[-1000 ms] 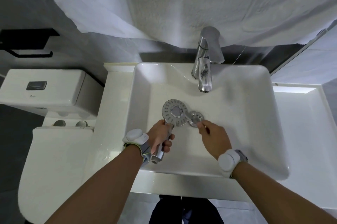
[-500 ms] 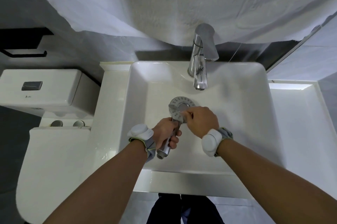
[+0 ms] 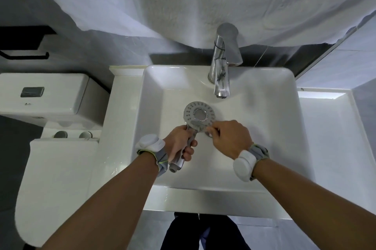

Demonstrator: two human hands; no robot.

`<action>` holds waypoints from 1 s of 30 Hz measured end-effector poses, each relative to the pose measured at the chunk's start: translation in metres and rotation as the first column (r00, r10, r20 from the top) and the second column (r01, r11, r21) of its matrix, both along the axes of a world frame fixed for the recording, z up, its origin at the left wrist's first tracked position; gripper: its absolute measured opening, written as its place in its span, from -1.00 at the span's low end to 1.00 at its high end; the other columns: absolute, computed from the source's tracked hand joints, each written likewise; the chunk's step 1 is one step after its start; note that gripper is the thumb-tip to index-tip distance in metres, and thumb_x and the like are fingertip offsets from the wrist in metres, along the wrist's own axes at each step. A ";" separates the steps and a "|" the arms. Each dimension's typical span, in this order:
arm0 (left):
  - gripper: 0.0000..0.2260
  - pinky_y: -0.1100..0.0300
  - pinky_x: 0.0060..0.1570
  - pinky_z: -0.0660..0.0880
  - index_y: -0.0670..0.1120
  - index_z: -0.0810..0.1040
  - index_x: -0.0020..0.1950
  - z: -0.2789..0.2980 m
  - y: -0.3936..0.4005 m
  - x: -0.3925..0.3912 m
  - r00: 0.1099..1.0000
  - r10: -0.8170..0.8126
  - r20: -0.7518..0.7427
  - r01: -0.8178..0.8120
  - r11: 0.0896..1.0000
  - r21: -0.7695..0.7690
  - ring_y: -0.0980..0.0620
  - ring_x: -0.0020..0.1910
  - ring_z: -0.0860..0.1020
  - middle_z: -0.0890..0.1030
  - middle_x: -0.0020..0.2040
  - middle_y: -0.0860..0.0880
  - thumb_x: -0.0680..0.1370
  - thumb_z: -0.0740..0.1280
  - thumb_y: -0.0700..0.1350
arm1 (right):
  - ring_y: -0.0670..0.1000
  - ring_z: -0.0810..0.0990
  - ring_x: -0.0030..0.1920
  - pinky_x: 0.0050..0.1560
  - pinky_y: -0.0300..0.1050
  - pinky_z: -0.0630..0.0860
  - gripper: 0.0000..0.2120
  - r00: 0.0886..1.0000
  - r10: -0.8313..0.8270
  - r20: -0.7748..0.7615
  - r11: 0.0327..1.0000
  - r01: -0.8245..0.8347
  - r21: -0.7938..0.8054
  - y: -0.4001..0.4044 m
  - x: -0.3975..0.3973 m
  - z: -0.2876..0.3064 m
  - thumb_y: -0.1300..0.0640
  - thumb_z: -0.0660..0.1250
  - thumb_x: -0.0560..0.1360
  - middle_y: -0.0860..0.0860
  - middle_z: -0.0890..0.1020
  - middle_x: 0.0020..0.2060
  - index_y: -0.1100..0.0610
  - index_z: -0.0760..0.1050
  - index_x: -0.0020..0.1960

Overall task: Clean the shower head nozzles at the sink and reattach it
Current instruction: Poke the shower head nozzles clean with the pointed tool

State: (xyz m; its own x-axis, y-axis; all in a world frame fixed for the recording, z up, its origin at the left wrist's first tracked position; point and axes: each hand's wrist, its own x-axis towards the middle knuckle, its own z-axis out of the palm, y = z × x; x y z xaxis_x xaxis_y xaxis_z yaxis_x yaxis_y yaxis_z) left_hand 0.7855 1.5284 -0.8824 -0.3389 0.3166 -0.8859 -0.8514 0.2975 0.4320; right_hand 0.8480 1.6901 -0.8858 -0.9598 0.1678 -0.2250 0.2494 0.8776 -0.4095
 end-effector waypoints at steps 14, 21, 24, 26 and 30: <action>-0.80 0.38 -0.60 0.20 -0.11 0.38 -0.02 0.001 -0.009 -0.011 0.974 0.223 0.032 -0.224 0.975 0.014 0.10 -0.62 0.21 0.36 -0.38 -0.06 0.69 0.03 -0.10 | 0.08 0.53 -0.34 -0.30 -0.07 0.49 -0.74 0.973 -0.232 0.017 0.904 0.222 -0.364 -0.002 -0.011 -0.012 -0.02 0.26 0.57 0.00 0.58 -0.39 0.12 0.54 -0.19; -0.75 0.39 -0.63 0.19 -0.11 0.35 -0.05 0.000 -0.008 -0.004 0.965 0.249 0.086 -0.251 0.968 0.010 0.11 -0.64 0.22 0.33 -0.37 -0.05 0.70 0.01 -0.02 | 0.07 0.54 -0.30 -0.24 -0.10 0.47 -0.77 0.961 -0.258 0.096 0.883 0.275 -0.379 0.007 -0.006 -0.016 0.00 0.28 0.56 -0.03 0.59 -0.38 0.03 0.58 -0.22; -0.73 0.40 -0.64 0.18 -0.10 0.36 -0.06 -0.001 -0.007 -0.001 0.967 0.230 0.111 -0.233 0.972 0.024 0.12 -0.64 0.21 0.32 -0.37 -0.04 0.71 0.01 0.00 | 0.00 0.44 -0.39 -0.30 -0.16 0.37 -0.74 0.983 -0.153 0.102 0.912 0.180 -0.367 -0.003 -0.001 -0.014 0.00 0.30 0.55 -0.12 0.46 -0.49 -0.06 0.46 -0.31; -0.74 0.40 -0.63 0.19 -0.11 0.35 -0.06 -0.001 -0.005 0.000 0.969 0.220 0.115 -0.224 0.974 0.026 0.12 -0.64 0.22 0.32 -0.37 -0.03 0.70 0.01 0.00 | 0.04 0.45 -0.37 -0.28 -0.14 0.38 -0.73 0.965 -0.242 0.100 0.889 0.262 -0.376 0.004 -0.005 -0.015 0.03 0.30 0.55 -0.10 0.47 -0.48 -0.06 0.48 -0.33; -0.73 0.39 -0.64 0.19 -0.11 0.35 -0.06 -0.003 -0.006 0.002 0.970 0.210 0.120 -0.214 0.976 0.023 0.12 -0.64 0.22 0.32 -0.38 -0.03 0.71 0.01 0.00 | 0.12 0.54 -0.26 -0.21 -0.09 0.47 -0.79 0.973 -0.203 0.107 0.924 0.226 -0.309 0.004 0.001 -0.017 -0.01 0.26 0.56 0.03 0.58 -0.34 0.00 0.58 -0.18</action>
